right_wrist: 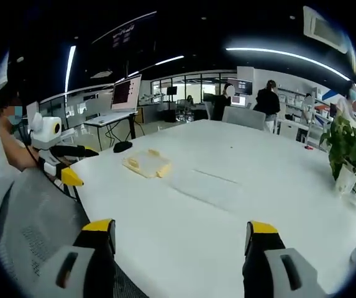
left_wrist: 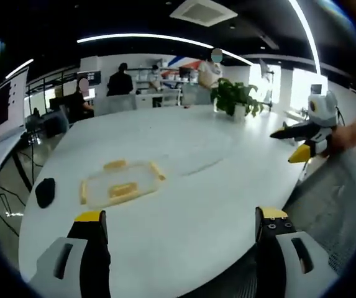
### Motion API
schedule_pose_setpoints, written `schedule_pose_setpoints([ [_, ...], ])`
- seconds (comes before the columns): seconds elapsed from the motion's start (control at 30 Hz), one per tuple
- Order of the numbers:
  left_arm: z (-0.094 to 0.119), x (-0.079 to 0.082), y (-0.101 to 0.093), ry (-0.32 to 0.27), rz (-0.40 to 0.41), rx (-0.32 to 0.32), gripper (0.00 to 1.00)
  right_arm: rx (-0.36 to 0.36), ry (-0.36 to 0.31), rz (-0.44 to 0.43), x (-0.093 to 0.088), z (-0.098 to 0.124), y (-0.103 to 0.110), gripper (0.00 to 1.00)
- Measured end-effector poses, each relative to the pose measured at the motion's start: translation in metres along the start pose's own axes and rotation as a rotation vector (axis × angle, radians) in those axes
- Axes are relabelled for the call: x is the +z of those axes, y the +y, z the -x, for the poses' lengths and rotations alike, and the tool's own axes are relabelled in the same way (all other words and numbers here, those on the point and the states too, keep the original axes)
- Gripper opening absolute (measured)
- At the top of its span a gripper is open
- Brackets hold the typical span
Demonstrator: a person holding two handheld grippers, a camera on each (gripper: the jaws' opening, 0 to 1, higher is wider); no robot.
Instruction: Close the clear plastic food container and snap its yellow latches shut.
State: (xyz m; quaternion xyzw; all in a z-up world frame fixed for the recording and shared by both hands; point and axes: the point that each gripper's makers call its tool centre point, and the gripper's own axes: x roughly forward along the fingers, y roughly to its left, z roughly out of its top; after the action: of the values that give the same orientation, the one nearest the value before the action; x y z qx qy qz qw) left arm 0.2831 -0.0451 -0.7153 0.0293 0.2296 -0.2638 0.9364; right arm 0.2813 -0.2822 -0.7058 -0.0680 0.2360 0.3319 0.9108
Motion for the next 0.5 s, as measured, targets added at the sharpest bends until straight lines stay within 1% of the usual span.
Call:
schedule_pose_setpoints([
  [0.07,-0.001,-0.002,0.001,0.013,0.000,0.000,0.97,0.000,0.008,-0.007,-0.001,-0.001,-0.001,0.85],
  [0.13,-0.001,-0.001,-0.002,0.006,-0.014,-0.017,0.97,-0.006,-0.017,-0.021,0.004,0.000,-0.002,0.85],
  [0.2,-0.002,-0.005,-0.002,0.026,-0.029,-0.016,0.97,-0.008,-0.008,-0.022,0.002,-0.001,-0.003,0.84],
  [0.27,-0.002,-0.004,-0.002,0.024,-0.027,-0.010,0.97,-0.004,-0.005,-0.017,0.001,-0.001,-0.002,0.84],
  [0.37,0.000,-0.001,0.003,0.008,-0.025,0.012,0.97,0.002,-0.022,-0.029,0.005,0.000,-0.001,0.84],
  [0.43,0.001,-0.002,0.008,0.015,-0.034,0.036,0.97,-0.012,-0.012,-0.024,0.002,0.001,-0.002,0.84],
  [0.47,0.002,-0.002,0.011,0.012,-0.037,0.049,0.97,-0.003,-0.011,-0.026,0.002,0.001,0.000,0.85],
  [0.5,0.003,-0.001,0.014,0.005,-0.024,0.066,0.97,0.005,-0.008,-0.010,0.002,0.000,0.003,0.86],
])
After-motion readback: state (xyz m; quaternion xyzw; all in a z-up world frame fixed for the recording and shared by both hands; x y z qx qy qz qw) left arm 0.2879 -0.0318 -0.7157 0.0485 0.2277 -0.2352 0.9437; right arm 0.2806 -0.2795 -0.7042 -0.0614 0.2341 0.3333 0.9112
